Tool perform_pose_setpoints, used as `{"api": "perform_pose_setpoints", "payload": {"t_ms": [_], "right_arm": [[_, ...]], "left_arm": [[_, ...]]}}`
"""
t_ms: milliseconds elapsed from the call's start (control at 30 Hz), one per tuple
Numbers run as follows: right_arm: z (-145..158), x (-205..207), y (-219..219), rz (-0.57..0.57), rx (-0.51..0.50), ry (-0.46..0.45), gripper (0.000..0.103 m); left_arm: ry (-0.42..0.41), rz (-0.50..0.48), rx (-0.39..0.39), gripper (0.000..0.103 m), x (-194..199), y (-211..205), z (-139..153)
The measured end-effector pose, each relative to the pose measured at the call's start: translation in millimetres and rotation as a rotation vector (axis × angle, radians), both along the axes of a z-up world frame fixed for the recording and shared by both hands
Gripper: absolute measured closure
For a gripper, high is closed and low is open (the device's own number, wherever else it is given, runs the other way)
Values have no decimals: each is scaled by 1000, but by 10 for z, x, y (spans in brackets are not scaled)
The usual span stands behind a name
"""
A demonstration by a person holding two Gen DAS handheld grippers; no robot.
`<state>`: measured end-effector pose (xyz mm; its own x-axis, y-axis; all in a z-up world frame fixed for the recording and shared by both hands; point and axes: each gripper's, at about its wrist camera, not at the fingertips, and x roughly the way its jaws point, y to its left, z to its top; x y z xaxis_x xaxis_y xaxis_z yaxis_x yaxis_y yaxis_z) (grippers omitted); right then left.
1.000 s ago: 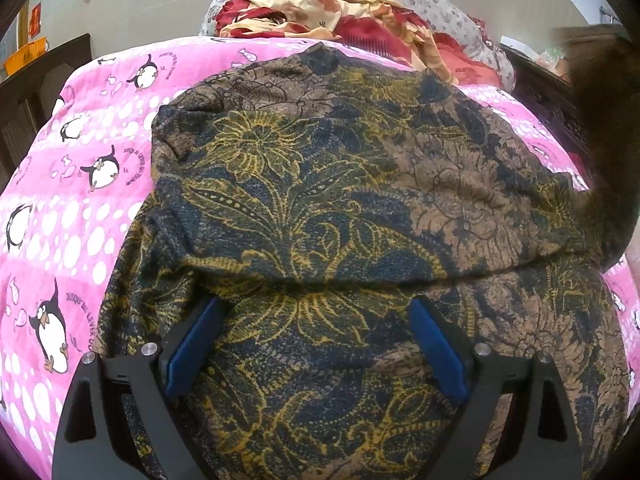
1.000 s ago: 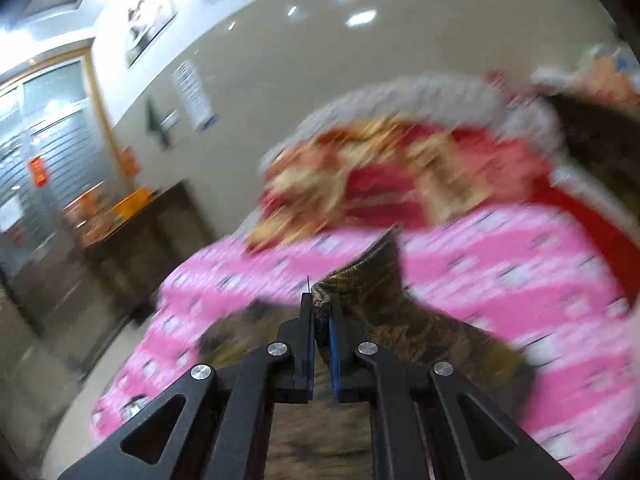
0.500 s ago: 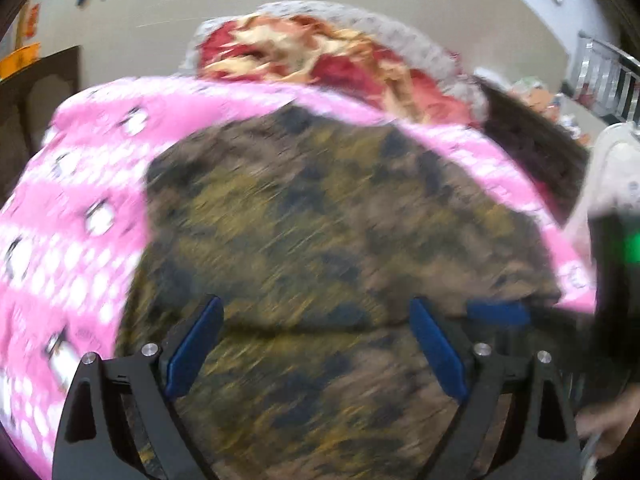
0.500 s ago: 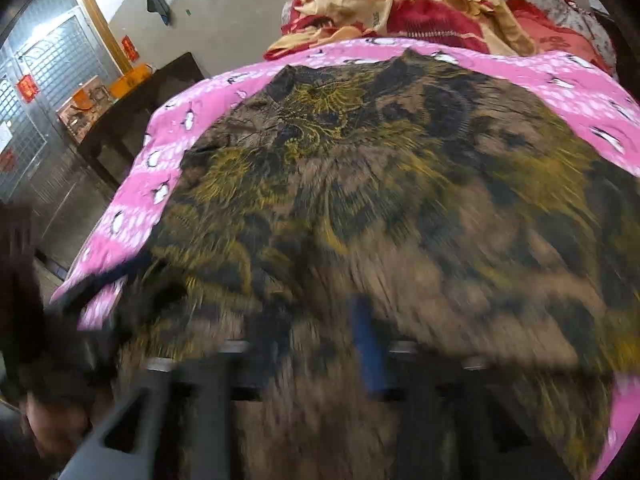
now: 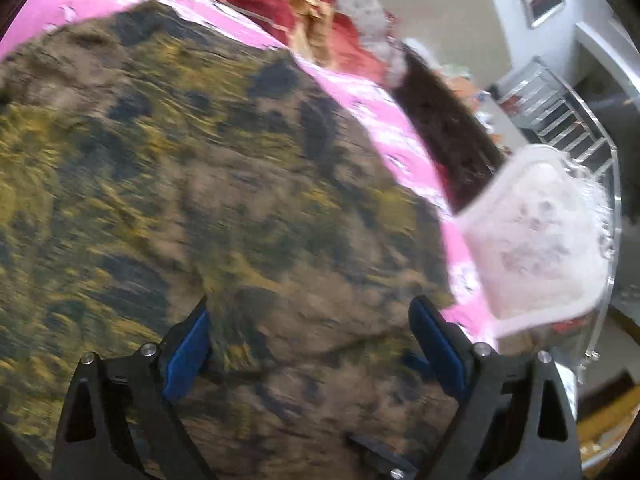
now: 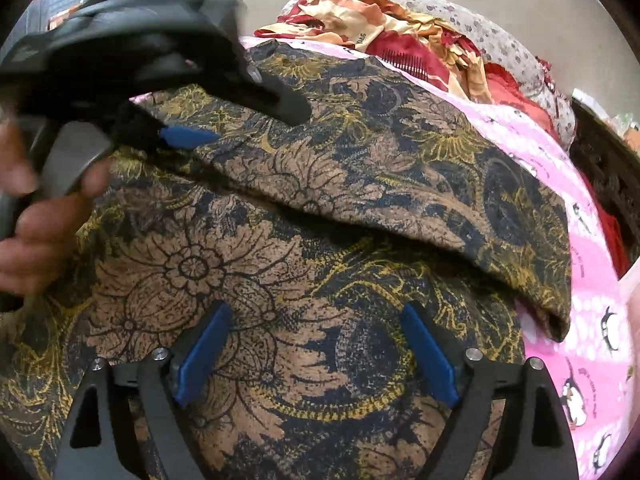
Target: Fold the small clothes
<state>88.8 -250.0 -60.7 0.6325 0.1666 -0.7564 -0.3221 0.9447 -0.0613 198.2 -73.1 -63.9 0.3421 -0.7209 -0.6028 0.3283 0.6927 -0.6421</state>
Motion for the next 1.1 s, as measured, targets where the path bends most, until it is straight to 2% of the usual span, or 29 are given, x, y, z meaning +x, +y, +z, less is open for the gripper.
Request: {"api": "perform_pose_setpoints", "payload": {"t_ms": [100,200,300,400,467,500,567,600,733,833,900,1000,1100], "right_arm": [[5,4,-42,0,18,6,12],[-5,15,-10,0,-4,1,12],[-8,-2,-17,0,0,1,12],[-11,-5,-12,0,0,1,12],[-16,-14,-13,0,1,3,12],[-20,-3,-16,0,3,4,11],[-23,0,-19,-1,8,5,11],[-25,6,-23,-2,12,7,11],[-26,25,-26,-2,11,9,10],[-26,39,-18,-4,2,8,10],[-26,38,-7,-5,-4,7,10],[-27,35,-7,-5,-4,7,10],[-25,31,-9,-5,-4,7,10]], "left_arm": [[-5,27,17,10,91,18,-27],[52,86,-55,10,257,106,-66],[47,32,-76,10,282,39,-20],[65,56,-65,20,359,79,-53],[83,85,-21,46,406,77,-82],[83,108,28,54,402,75,-80],[88,135,93,95,392,80,-89],[90,146,130,100,375,76,-78],[-26,132,169,100,130,11,282],[-158,92,132,100,-123,25,788],[-236,114,111,100,-240,218,1120],[-288,189,125,100,-280,609,1387],[-296,279,178,100,-234,1088,1458]]}}
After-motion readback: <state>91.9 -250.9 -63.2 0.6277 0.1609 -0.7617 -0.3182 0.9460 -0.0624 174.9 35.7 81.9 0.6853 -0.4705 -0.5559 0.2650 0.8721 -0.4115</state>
